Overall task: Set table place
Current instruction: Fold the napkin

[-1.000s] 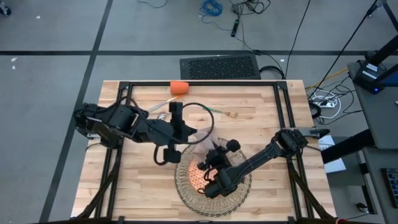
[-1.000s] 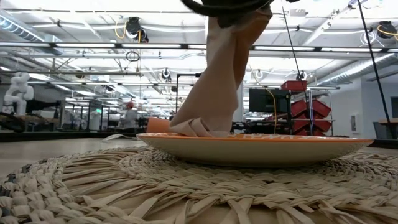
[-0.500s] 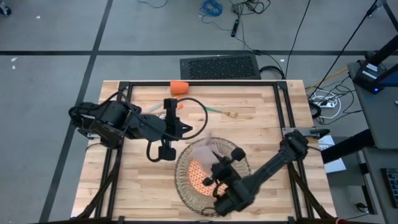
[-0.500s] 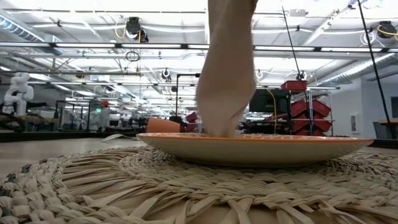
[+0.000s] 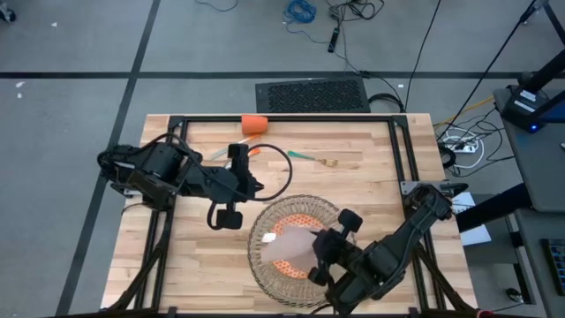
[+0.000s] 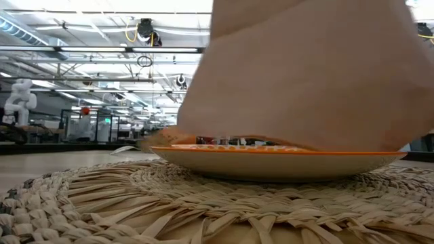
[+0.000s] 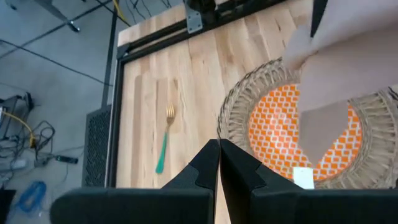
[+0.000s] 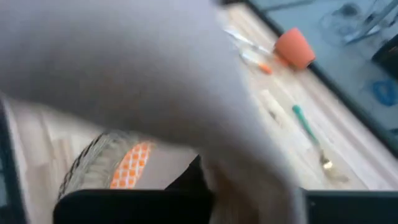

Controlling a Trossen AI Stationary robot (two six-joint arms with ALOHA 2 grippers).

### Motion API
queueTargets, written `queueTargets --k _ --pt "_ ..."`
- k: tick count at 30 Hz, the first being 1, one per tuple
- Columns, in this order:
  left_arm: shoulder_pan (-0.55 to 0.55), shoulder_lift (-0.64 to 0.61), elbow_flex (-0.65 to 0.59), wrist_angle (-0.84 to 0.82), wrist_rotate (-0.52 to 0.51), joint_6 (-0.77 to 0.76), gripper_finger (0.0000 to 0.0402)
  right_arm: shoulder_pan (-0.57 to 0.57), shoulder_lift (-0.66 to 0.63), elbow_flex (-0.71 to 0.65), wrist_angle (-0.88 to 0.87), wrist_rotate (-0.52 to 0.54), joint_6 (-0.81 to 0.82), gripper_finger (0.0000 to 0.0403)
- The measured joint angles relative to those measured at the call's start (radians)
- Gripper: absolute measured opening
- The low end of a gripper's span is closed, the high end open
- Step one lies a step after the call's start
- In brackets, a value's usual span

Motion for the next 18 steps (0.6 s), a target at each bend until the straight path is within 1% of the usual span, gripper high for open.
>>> queueTargets --k 3,13,16,18 --pt "0.000 -0.007 0.000 -0.025 0.004 -0.013 0.0000 -0.017 -0.012 0.000 0.000 -0.052 -0.024 0.0000" --pt "0.013 -0.008 0.001 -0.059 0.010 -0.051 0.0000 -0.022 -0.017 0.000 0.000 -0.085 -0.028 0.0003" --pt "0.014 -0.008 0.001 -0.060 0.075 -0.053 0.0000 -0.028 -0.017 0.000 0.000 -0.087 -0.027 0.0001" --pt "0.014 -0.008 0.001 -0.062 0.141 -0.052 0.0000 -0.036 -0.017 0.000 0.000 -0.094 -0.023 0.0001"
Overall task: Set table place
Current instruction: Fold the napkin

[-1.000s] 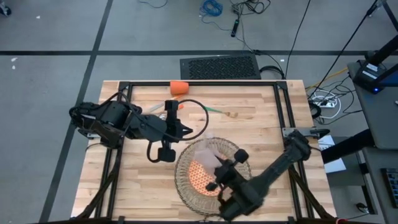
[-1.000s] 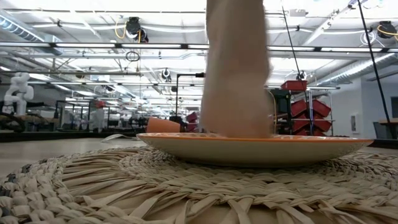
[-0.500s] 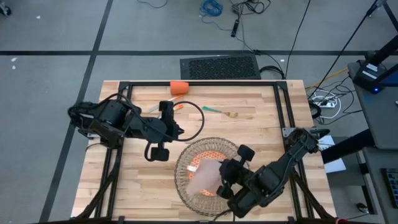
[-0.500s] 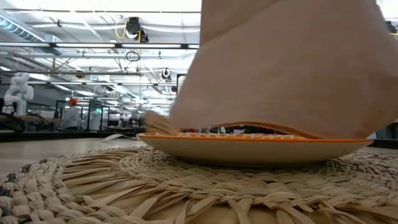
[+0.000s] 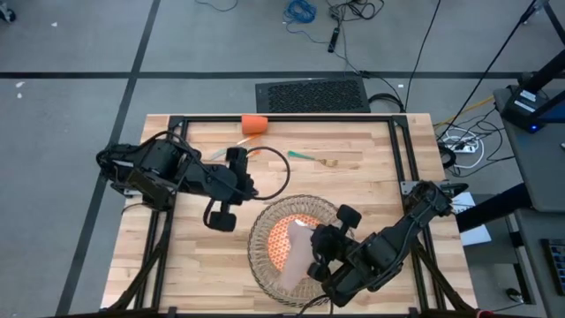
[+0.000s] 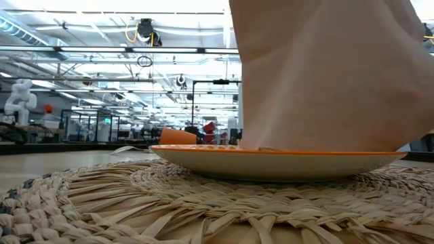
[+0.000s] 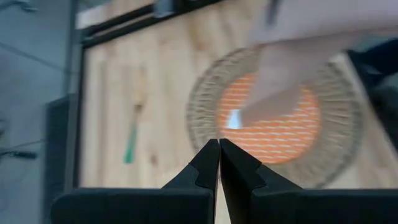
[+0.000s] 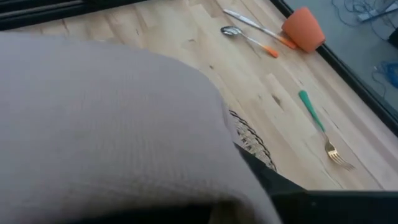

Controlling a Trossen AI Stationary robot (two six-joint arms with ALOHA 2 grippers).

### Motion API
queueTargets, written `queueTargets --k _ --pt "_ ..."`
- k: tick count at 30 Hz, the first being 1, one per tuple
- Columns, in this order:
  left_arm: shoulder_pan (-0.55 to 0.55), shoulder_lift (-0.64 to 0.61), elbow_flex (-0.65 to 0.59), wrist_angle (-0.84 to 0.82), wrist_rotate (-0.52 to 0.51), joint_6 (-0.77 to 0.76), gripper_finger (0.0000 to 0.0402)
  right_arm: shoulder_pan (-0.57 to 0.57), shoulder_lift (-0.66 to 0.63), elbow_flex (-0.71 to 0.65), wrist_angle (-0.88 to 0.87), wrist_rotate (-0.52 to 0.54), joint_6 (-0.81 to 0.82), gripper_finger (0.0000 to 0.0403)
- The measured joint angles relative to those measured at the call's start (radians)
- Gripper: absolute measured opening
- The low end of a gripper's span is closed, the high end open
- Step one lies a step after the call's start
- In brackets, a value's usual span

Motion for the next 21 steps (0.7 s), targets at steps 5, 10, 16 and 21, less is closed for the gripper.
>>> queueTargets --k 5,10,16,21 --pt "-0.017 0.000 -0.031 -0.019 0.048 0.002 0.0000 -0.042 0.000 0.000 0.000 -0.021 0.003 0.0001" --pt "-0.049 0.000 -0.076 -0.013 0.034 0.019 0.0000 -0.094 -0.006 0.000 -0.001 -0.075 -0.026 0.0000" --pt "-0.077 0.001 -0.162 -0.043 -0.042 0.017 0.0000 -0.173 -0.039 0.000 0.000 -0.131 -0.102 0.0000" --pt "-0.082 0.001 -0.268 -0.048 -0.044 -0.007 0.0025 -0.236 -0.069 0.000 0.000 -0.149 -0.171 0.0000"
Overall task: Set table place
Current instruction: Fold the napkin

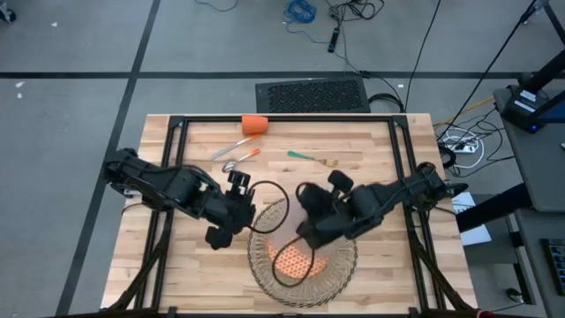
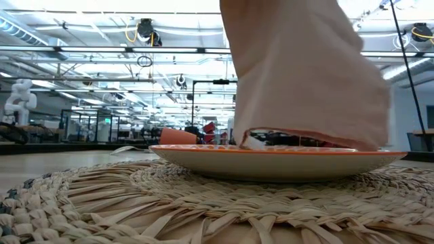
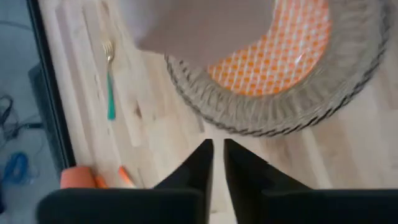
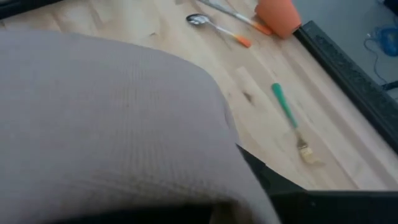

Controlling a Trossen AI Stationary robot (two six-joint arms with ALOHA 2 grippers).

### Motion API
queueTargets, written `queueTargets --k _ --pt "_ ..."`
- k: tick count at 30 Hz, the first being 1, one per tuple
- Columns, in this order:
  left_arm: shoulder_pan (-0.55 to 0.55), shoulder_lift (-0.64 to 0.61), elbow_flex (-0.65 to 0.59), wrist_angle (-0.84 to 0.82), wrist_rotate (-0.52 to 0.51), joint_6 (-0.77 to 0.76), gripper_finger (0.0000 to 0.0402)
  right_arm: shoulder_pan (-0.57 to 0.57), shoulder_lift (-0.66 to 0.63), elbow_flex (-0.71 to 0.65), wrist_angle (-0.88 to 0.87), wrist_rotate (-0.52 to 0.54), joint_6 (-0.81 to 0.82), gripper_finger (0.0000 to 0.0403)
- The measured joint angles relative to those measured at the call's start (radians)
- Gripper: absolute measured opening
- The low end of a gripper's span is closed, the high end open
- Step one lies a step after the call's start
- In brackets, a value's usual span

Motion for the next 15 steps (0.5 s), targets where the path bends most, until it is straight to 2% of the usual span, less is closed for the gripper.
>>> queueTargets --k 3,6,7,10,12,15 --pt "-0.010 0.000 -0.061 0.004 -0.041 -0.024 0.0068 -0.034 -0.014 0.000 0.001 -0.001 -0.036 0.0000" --pt "-0.030 0.000 -0.122 0.039 -0.143 -0.033 0.0127 -0.076 -0.015 0.000 0.002 -0.046 -0.083 0.0000" --pt "-0.037 0.001 -0.140 0.046 -0.206 -0.049 0.0147 -0.091 -0.014 0.000 0.002 -0.067 -0.099 0.0000" --pt "-0.059 0.000 -0.191 0.039 -0.479 -0.096 0.0187 -0.133 -0.011 -0.013 0.018 -0.102 -0.145 0.0000" --pt "-0.081 -0.001 -0.233 0.034 -0.661 -0.130 0.0196 -0.148 -0.007 -0.029 0.036 -0.102 -0.175 0.0000" --pt "-0.130 -0.005 -0.292 0.048 -0.825 -0.208 0.0198 -0.163 -0.007 -0.052 0.071 -0.104 -0.226 0.0000"
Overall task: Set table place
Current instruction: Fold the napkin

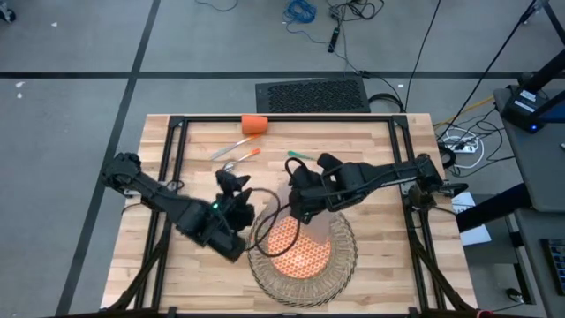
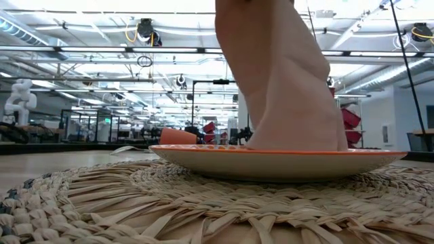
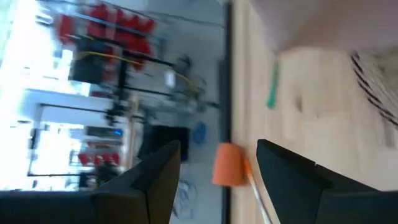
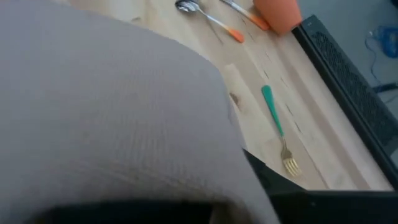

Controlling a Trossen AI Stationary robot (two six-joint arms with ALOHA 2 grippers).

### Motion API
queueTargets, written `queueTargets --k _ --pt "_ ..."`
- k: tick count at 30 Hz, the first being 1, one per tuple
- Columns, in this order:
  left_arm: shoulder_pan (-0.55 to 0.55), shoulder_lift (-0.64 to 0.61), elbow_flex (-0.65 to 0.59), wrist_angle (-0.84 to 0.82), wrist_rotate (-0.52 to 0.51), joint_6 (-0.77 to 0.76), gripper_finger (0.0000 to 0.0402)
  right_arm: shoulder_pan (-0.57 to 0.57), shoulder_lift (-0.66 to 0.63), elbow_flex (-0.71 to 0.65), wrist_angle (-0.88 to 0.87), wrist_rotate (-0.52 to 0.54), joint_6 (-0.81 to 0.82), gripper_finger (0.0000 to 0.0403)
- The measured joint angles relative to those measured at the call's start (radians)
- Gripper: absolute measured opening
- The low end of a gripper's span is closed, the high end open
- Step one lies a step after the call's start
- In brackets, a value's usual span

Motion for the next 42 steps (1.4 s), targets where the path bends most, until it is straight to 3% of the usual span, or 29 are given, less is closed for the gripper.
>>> queueTargets --k 7,11,14,20,24,37,42 --pt "-0.108 -0.054 -0.242 0.186 -0.179 -0.153 0.0199 -0.046 -0.017 -0.082 0.086 -0.014 -0.069 0.0000" --pt "-0.195 -0.071 -0.362 0.247 -0.311 -0.298 0.0199 -0.091 -0.042 -0.153 0.227 -0.105 -0.121 0.0000" --pt "-0.229 -0.062 -0.413 0.355 -0.356 -0.310 0.0199 -0.132 -0.050 -0.198 0.319 -0.178 -0.147 0.0000" --pt "-0.225 -0.034 -0.436 0.504 -0.406 -0.212 0.0199 -0.197 -0.045 -0.256 0.506 -0.301 -0.184 0.0000" --pt "-0.204 -0.005 -0.436 0.511 -0.419 -0.206 0.0199 -0.216 -0.043 -0.272 0.596 -0.313 -0.197 0.0000" --pt "-0.173 -0.002 -0.436 0.510 -0.419 -0.198 0.0199 -0.253 -0.043 -0.273 0.588 -0.310 -0.194 0.0000" --pt "-0.175 -0.002 -0.414 0.511 -0.420 -0.096 0.0199 -0.264 -0.043 -0.273 0.576 -0.308 -0.183 0.0000"
